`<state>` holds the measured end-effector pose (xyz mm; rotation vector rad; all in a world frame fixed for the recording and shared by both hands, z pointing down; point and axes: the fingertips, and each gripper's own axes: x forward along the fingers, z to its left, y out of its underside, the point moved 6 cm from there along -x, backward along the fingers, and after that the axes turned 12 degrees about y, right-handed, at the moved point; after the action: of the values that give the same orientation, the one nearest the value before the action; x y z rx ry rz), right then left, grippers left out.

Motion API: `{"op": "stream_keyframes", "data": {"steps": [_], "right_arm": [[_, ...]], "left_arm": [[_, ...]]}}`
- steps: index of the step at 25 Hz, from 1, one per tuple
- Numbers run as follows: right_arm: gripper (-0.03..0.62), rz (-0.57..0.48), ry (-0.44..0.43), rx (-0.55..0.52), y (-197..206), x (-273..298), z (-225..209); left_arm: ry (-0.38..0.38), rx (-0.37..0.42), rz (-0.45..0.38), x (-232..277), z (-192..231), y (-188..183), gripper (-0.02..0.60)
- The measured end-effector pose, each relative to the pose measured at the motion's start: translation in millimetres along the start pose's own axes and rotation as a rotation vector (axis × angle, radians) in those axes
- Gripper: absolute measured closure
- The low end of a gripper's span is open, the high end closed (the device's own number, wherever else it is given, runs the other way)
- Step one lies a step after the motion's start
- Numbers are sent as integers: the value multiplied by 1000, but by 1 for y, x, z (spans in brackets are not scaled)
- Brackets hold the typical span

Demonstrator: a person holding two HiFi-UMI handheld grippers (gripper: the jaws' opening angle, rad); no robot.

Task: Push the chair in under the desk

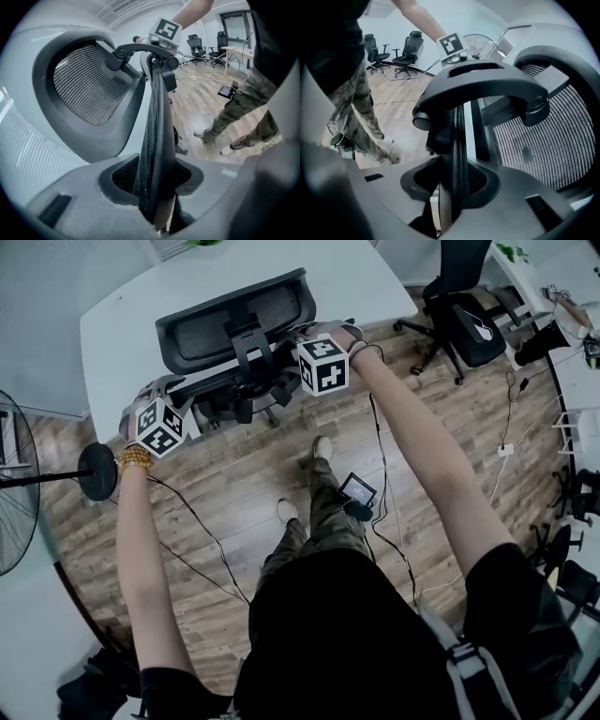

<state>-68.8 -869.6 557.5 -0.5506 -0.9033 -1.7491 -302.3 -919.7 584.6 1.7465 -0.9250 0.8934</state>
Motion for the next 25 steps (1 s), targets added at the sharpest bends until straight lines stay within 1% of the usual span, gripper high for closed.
{"op": "stream_keyframes", "data": {"steps": [7, 10, 12, 14, 16, 18, 19, 22, 25], "right_arm": [[484, -1, -7, 3, 0, 0, 0], [484, 3, -17, 13, 0, -1, 1], [484, 6, -21, 16, 0, -1, 0], [484, 7, -22, 16, 1, -1, 0], [484, 7, -24, 15, 1, 0, 1], [485, 7, -20, 8, 1, 1, 1], [485, 7, -12, 0, 1, 1, 1], [487, 3, 15, -22, 1, 0, 1], [487, 2, 16, -24, 1, -1, 3]], "left_arm": [[-8, -24, 18, 2, 0, 1, 411], [-8, -42, 38, 3, 0, 1, 407], [-27, -69, 58, 4, 2, 2, 395], [-62, -112, 70, 5, 4, 3, 369], [-100, -142, 65, 5, 2, 4, 369], [-126, -140, 51, 5, -2, 4, 318], [-135, -137, 45, 5, -3, 4, 305], [-151, -125, 37, -2, -4, 2, 304], [-150, -123, 18, -15, -9, -4, 313]]}}
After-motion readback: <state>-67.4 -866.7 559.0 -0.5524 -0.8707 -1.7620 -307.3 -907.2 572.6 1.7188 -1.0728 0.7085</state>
